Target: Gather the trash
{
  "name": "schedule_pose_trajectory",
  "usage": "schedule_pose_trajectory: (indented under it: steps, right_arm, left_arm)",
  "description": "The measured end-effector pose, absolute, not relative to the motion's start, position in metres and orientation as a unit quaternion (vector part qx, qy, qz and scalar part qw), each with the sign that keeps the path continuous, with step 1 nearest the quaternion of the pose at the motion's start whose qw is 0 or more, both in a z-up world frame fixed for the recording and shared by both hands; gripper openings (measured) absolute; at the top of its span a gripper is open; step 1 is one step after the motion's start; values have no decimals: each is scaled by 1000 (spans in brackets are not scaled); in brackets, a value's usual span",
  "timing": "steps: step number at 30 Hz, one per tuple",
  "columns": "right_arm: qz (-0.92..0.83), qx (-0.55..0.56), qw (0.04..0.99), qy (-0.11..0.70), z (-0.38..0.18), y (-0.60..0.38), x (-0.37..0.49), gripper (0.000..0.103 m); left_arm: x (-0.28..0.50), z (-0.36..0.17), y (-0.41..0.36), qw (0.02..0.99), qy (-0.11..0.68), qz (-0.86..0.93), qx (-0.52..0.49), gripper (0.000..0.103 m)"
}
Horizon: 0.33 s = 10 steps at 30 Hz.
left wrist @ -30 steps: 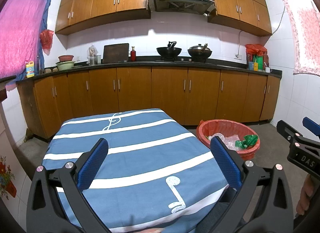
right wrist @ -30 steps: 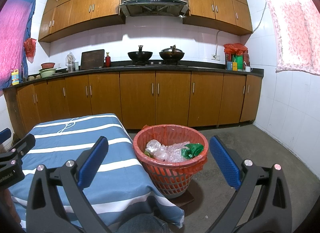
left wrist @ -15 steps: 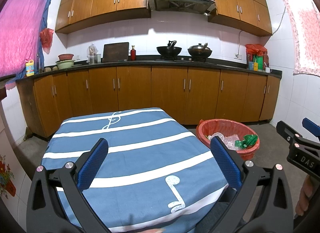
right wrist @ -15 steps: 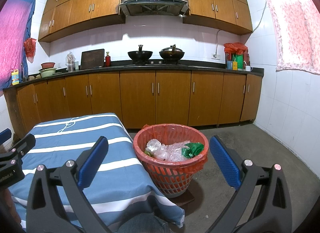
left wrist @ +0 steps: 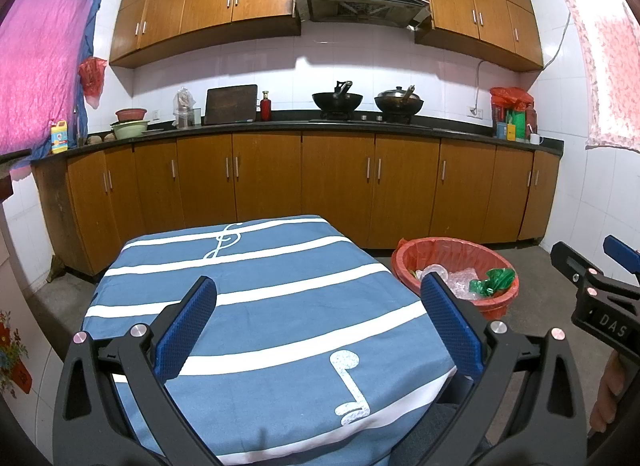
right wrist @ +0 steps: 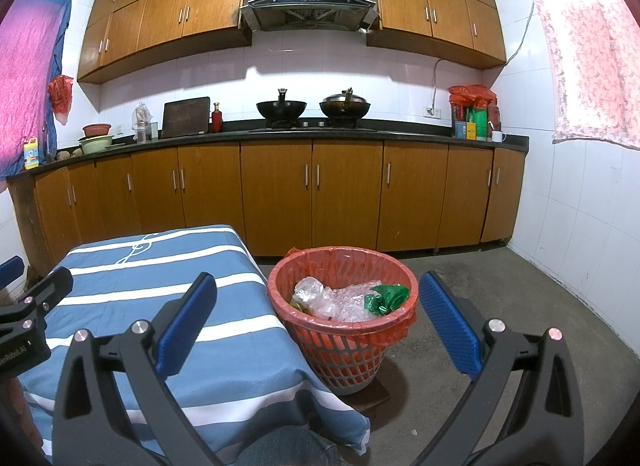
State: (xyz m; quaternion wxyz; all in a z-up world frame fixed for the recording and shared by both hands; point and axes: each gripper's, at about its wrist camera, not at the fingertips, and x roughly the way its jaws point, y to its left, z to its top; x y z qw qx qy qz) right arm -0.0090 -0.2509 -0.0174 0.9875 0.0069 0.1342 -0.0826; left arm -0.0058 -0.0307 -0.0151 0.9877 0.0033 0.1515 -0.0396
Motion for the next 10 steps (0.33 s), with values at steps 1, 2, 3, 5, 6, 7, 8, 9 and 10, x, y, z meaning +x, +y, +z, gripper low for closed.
schedule_pose_trajectory:
  steps: [1, 2, 3, 5, 6, 7, 8, 9, 10]
  right_arm:
    - [-83, 7, 987, 134, -17, -251, -9, 99]
    - [-83, 7, 987, 134, -17, -251, -9, 99]
    - [-83, 7, 987, 134, -17, -251, -9, 99]
    - [-82, 8, 987, 135, -17, -251, -9, 99]
    - [-82, 7, 987, 135, -17, -251, -9, 99]
    - [-82, 7, 987, 135, -17, -251, -9, 99]
    - [-82, 7, 987, 134, -17, -251, -9, 99]
    - [-82, 7, 987, 134, -17, -251, -9, 99]
    - [-82, 7, 987, 134, -17, -251, -9, 99]
  left_arm:
    - [-6, -15, -32, 988, 152, -40, 3, 101]
    - [-6, -15, -32, 988, 152, -40, 3, 101]
    - [-7, -16, -34, 988, 152, -40, 2, 101]
    - [-7, -16, -36, 987, 153, -39, 2, 101]
    - [-8, -17, -37, 987, 154, -39, 1, 101]
    - [-8, -17, -38, 987, 154, -39, 0, 101]
    - [-7, -17, -38, 987, 155, -40, 0, 101]
    - [-8, -18, -38, 987, 155, -40, -1, 101]
    - [-8, -18, -39, 987, 155, -40, -1, 101]
